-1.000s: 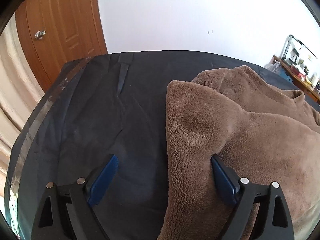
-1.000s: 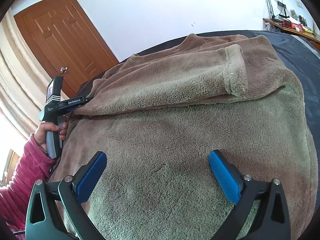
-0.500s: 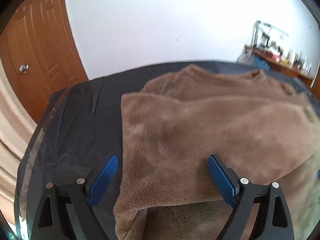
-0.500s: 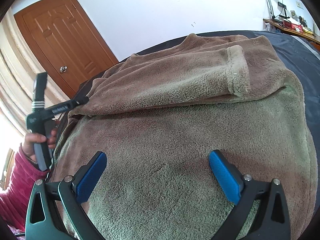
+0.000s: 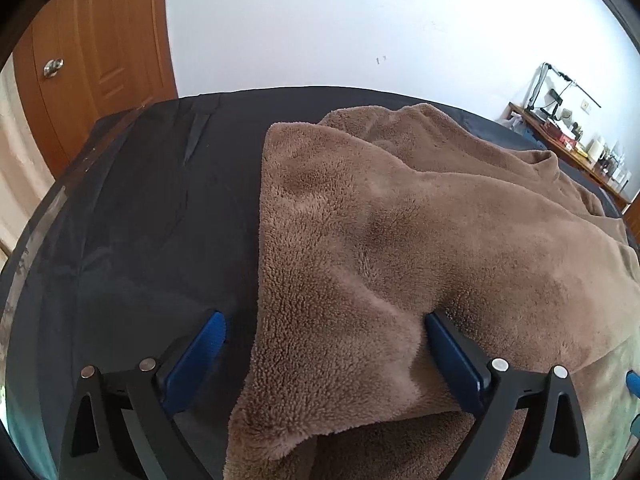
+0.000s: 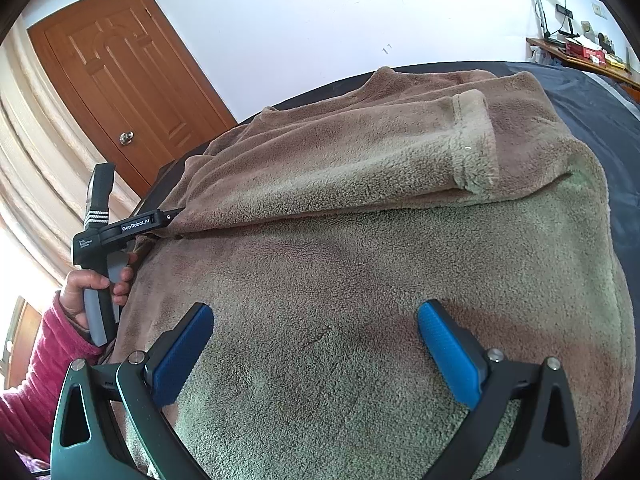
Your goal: Fold clothes
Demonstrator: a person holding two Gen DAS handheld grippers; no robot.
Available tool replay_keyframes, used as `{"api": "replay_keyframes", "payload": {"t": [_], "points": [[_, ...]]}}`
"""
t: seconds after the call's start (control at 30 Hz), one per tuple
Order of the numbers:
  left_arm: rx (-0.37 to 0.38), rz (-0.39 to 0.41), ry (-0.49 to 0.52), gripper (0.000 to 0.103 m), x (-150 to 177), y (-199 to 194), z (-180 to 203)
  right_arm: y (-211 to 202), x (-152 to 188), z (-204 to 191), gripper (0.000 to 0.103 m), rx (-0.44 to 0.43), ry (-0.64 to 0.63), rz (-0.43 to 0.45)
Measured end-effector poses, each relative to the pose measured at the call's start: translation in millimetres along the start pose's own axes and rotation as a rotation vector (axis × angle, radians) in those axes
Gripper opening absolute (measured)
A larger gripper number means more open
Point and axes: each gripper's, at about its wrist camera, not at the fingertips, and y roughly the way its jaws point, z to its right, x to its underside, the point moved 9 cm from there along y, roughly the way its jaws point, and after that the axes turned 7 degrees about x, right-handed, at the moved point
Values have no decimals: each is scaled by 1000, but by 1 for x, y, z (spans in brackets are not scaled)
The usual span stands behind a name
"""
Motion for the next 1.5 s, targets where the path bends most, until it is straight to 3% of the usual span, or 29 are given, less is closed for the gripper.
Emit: {"api": "replay_keyframes", "payload": {"t": [0.1,0.2,0.27,0.4,0.6,0.77,1.0,1.1,1.2,1.27,1.4,1.5], "points": [[5,2,-1,102,1,-2,-1,-2,0,1,102,-26,17,-20],[8,4,-1,102,0,0,-2,-19,-7,11,103,-142,162,-61],[8,3,-1,102,0,1,-2,-36,-22,19,102,-185,212,-40],[10,4,-3,102,-1,2,-1,-68,-68,41,102,24,71,93],[13,6,-4,102,-1,2,-2,-43,-107,67,99,151,6,116],[13,6,-4,102,-1,2,-2,-3,-118,80,69,177,-21,62],[26,14,-21,102,-1,0,-3,41,-119,98,67,208,-13,4],[47,26,-47,102,-1,-4,-5,47,-115,95,58,216,-48,5],[91,38,-149,102,-4,-12,-14,44,-113,89,39,205,-78,26],[158,41,-218,102,-8,-21,-17,39,-115,85,19,180,-80,52],[187,27,-272,102,-22,-41,-25,27,-120,78,17,142,-69,116],[165,16,-283,102,-41,-48,-35,16,-123,74,16,131,-67,163]]}}
